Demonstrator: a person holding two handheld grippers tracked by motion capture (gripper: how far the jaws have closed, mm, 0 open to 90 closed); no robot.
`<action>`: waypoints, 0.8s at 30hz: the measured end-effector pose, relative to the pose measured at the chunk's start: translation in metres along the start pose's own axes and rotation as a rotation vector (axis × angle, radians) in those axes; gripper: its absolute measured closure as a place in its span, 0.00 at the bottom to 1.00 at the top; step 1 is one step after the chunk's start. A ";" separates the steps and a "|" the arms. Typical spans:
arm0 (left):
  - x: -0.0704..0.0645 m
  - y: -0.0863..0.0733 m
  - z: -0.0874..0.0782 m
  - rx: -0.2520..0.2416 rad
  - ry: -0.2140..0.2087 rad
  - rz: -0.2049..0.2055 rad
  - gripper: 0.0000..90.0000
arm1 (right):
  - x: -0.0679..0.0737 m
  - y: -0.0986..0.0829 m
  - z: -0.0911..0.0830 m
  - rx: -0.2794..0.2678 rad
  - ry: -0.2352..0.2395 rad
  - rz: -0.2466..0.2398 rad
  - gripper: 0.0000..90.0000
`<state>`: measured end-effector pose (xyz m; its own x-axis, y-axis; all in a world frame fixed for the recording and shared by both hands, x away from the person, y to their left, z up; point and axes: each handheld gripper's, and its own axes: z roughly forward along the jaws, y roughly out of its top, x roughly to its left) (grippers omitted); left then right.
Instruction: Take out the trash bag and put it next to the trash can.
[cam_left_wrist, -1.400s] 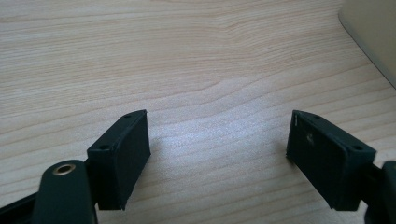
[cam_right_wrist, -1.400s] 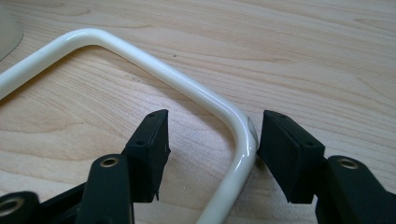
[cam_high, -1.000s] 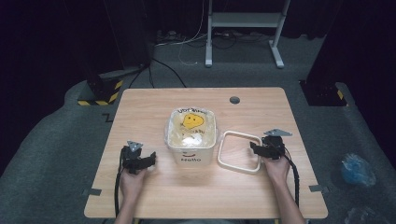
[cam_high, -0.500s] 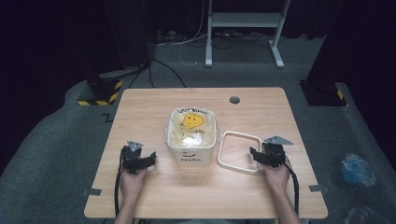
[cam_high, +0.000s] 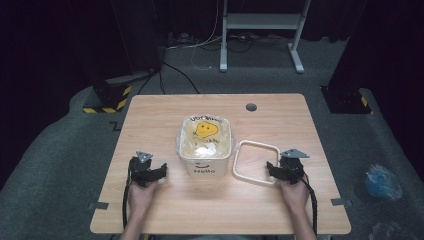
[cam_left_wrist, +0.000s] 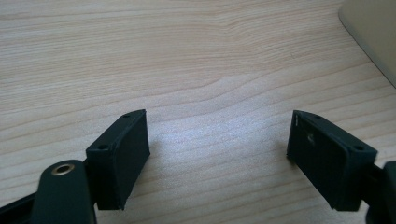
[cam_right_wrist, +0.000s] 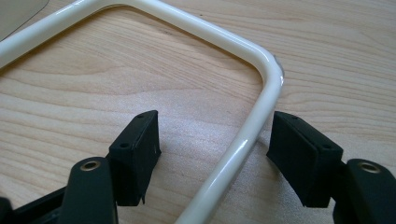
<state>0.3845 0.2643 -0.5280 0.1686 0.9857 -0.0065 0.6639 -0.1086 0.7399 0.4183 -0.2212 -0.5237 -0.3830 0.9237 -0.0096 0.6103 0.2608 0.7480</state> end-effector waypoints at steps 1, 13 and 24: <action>0.000 0.000 0.000 0.001 -0.003 0.001 0.23 | 0.000 0.000 0.000 -0.001 -0.001 0.000 0.37; -0.002 0.002 -0.004 -0.015 -0.131 -0.020 0.23 | 0.001 0.000 0.000 0.000 -0.003 0.001 0.35; -0.003 0.010 -0.028 -0.055 -0.235 -0.058 0.23 | 0.001 0.000 0.000 0.002 0.003 -0.008 0.35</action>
<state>0.3704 0.2641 -0.5015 0.3004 0.9322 -0.2018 0.6376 -0.0389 0.7694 0.4178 -0.2203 -0.5237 -0.3904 0.9205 -0.0136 0.6085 0.2691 0.7465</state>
